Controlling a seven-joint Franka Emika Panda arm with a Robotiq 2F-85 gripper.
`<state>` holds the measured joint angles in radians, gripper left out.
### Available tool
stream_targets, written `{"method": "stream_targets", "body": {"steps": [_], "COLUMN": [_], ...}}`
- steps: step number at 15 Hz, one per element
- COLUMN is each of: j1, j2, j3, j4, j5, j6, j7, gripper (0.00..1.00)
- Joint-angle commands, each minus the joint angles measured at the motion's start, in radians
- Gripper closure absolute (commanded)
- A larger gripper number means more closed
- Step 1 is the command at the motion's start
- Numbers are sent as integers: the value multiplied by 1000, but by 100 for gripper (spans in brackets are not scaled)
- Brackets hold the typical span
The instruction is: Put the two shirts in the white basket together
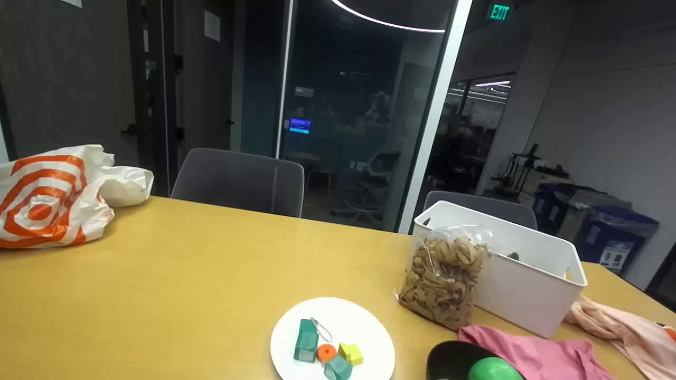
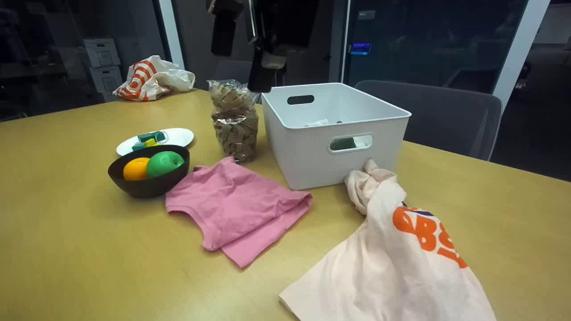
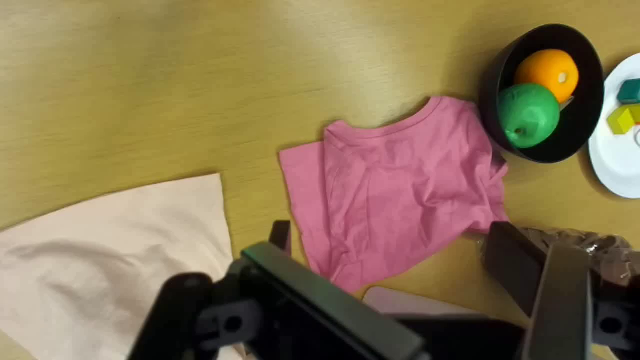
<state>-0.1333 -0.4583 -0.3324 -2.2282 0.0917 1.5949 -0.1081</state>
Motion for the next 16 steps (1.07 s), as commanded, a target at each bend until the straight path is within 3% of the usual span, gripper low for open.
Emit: {"method": "stream_targets", "body": {"steps": [1,7,16], "j1": [-32,-28,25], "j2": [6,2,94], "j3": [26,26,93], "j4": [6,5,-155], "j5": [11,18,80], "j6": [-3,-2,85], "j7": [-12,-22,-125], "gripper": [0,0,0]}}
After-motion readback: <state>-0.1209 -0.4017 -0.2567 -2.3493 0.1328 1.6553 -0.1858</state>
